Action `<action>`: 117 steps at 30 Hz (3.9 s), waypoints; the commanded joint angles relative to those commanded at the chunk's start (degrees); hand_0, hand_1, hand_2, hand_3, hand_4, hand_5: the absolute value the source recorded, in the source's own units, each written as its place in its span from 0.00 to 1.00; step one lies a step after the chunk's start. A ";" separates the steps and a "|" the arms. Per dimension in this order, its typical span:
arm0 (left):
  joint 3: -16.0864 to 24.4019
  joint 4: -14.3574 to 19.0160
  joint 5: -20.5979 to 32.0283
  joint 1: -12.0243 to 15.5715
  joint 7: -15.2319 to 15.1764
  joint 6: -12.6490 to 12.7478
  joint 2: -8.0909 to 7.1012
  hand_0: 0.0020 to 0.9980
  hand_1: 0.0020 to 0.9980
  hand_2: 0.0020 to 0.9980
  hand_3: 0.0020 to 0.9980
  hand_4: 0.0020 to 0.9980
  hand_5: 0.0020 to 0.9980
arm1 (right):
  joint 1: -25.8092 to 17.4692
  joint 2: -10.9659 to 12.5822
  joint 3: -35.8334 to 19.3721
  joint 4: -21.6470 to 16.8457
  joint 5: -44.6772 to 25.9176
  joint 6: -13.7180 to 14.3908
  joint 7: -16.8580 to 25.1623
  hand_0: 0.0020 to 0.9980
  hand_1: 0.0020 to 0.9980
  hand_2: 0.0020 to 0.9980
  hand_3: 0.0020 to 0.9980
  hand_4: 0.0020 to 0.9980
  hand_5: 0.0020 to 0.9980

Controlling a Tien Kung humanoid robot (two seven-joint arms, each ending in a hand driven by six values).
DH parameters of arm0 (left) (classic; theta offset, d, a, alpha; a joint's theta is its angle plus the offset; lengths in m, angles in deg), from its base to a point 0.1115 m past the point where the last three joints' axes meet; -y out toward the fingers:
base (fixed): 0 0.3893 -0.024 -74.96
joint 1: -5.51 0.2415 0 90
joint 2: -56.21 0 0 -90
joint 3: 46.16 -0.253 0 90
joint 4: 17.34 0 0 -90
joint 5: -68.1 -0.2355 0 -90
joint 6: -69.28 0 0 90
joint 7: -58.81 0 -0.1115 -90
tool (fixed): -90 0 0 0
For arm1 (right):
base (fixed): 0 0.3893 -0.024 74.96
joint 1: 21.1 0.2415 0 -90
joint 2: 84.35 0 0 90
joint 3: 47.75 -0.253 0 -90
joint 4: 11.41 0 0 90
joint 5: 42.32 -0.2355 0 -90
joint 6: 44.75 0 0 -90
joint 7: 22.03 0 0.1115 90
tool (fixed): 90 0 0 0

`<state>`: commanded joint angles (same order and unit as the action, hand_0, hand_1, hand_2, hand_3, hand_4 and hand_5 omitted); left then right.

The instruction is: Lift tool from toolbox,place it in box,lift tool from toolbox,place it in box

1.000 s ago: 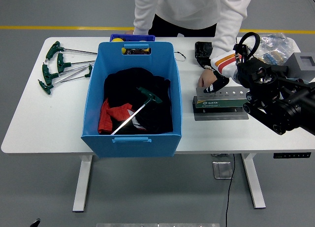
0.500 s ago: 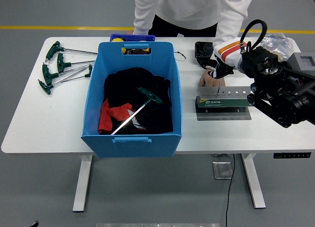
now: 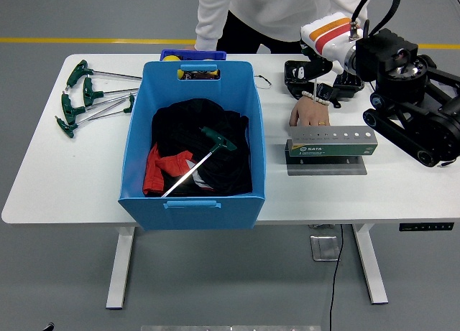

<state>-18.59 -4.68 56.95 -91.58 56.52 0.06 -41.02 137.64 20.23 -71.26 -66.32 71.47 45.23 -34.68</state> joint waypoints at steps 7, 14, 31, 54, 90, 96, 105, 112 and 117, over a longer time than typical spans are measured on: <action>-0.01 0.04 -0.05 -0.17 0.01 0.09 0.01 0.68 0.60 0.66 0.68 0.72 0.61 | 1.02 -2.90 -2.13 -3.92 -0.55 4.78 0.61 0.00 0.00 0.06 0.08 0.80 0.67; -0.36 0.12 0.19 -0.74 -0.12 0.26 -0.04 0.68 0.60 0.66 0.68 0.72 0.61 | 1.75 -7.28 2.37 -5.18 -3.34 9.09 3.53 0.00 0.00 0.07 0.12 0.82 0.65; -3.34 -0.12 4.72 -1.13 -1.42 1.12 0.08 0.67 0.59 0.65 0.67 0.72 0.61 | 0.01 -9.91 11.09 -7.65 -9.10 1.61 19.77 0.67 0.69 0.81 0.97 0.91 0.61; -3.19 -0.23 4.37 -1.87 -1.37 1.30 0.31 0.67 0.59 0.65 0.65 0.70 0.58 | -8.07 -2.42 -3.99 -3.47 -4.15 3.68 19.58 0.78 0.78 0.90 1.00 0.94 0.60; -3.82 -0.25 4.86 -1.41 -1.09 -1.68 1.48 0.68 0.66 0.71 0.67 0.70 0.58 | -60.08 6.04 -51.13 -22.92 -54.48 2.62 30.26 0.81 0.79 0.85 0.89 1.00 0.85; -3.75 -0.09 4.53 -1.57 -0.75 -2.03 1.68 0.69 0.67 0.71 0.67 0.70 0.58 | -66.05 3.65 -55.38 -26.23 -52.15 1.27 29.29 0.82 0.79 0.85 0.90 1.00 0.89; -2.89 0.45 2.11 -2.46 1.13 -2.79 1.50 0.69 0.69 0.73 0.68 0.70 0.59 | -70.02 0.61 -59.28 -29.47 -49.78 1.12 28.97 0.82 0.79 0.85 0.93 1.00 0.91; -1.62 0.54 0.29 -2.19 1.49 -2.62 1.32 0.69 0.69 0.72 0.68 0.71 0.60 | -69.97 0.73 -58.86 -28.34 -49.14 1.16 29.10 0.82 0.80 0.85 0.93 1.00 0.92; -1.77 0.58 0.59 -1.78 1.35 -2.26 1.27 0.69 0.69 0.72 0.68 0.71 0.60 | -68.81 1.06 -57.95 -27.59 -48.26 1.21 29.01 0.82 0.80 0.85 0.93 1.00 0.92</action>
<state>-20.36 -4.11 57.54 -93.35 57.87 -2.20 -39.75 68.83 21.29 -129.21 -93.90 23.21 46.44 -5.67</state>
